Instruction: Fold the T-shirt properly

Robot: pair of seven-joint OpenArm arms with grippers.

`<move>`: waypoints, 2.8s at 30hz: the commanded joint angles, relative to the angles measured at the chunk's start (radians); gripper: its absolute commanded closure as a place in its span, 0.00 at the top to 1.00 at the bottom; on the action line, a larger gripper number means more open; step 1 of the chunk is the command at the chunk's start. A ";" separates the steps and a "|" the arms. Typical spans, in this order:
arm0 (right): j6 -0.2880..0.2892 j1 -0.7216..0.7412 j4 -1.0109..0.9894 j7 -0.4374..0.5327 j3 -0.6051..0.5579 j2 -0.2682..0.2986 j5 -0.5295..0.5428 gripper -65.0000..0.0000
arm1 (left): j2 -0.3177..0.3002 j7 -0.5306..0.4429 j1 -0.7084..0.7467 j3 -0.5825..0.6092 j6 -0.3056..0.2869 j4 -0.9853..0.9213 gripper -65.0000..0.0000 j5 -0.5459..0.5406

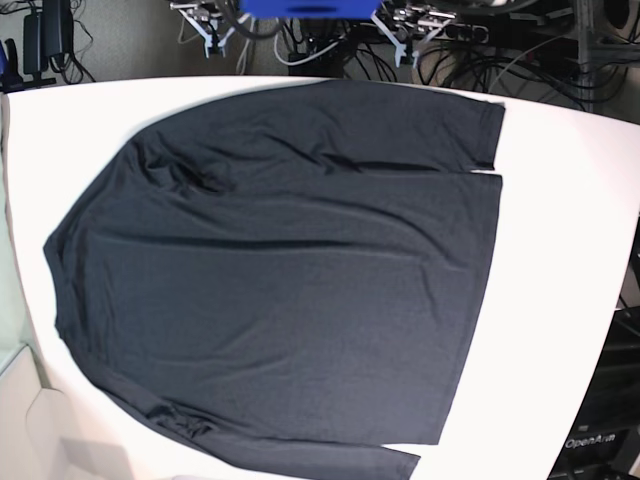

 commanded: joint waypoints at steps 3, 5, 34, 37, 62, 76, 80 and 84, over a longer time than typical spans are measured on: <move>0.009 -0.067 -0.005 0.114 0.002 0.000 0.004 0.00 | 0.001 -0.088 0.037 0.002 -0.004 0.002 0.00 0.004; 0.009 -0.103 -0.005 0.200 0.002 0.000 0.004 0.00 | -0.001 -0.155 0.058 0.004 -0.006 0.002 0.00 0.004; 0.005 -0.427 -0.006 1.019 0.001 0.046 0.004 0.00 | -0.091 -0.830 0.359 0.001 -0.138 -0.002 0.00 0.003; 0.004 -0.469 -0.006 1.116 0.002 0.064 0.004 0.00 | -0.096 -0.930 0.405 -0.001 -0.138 -0.002 0.00 0.000; -0.096 -1.194 1.508 0.714 0.047 0.116 0.001 0.00 | -0.137 -1.068 1.126 -0.006 -0.129 1.142 0.01 -0.118; 0.024 -0.947 1.852 -0.032 0.035 0.110 -0.001 0.00 | -0.036 0.113 0.954 -0.308 -0.138 1.926 0.01 -0.111; 0.024 -0.886 1.850 -0.131 0.032 0.110 0.004 0.00 | -0.045 0.439 0.810 -0.362 -0.139 1.952 0.01 -0.117; 0.024 -0.848 1.850 -0.162 0.032 0.110 0.004 0.00 | -0.044 0.500 0.758 -0.378 -0.139 1.972 0.01 -0.120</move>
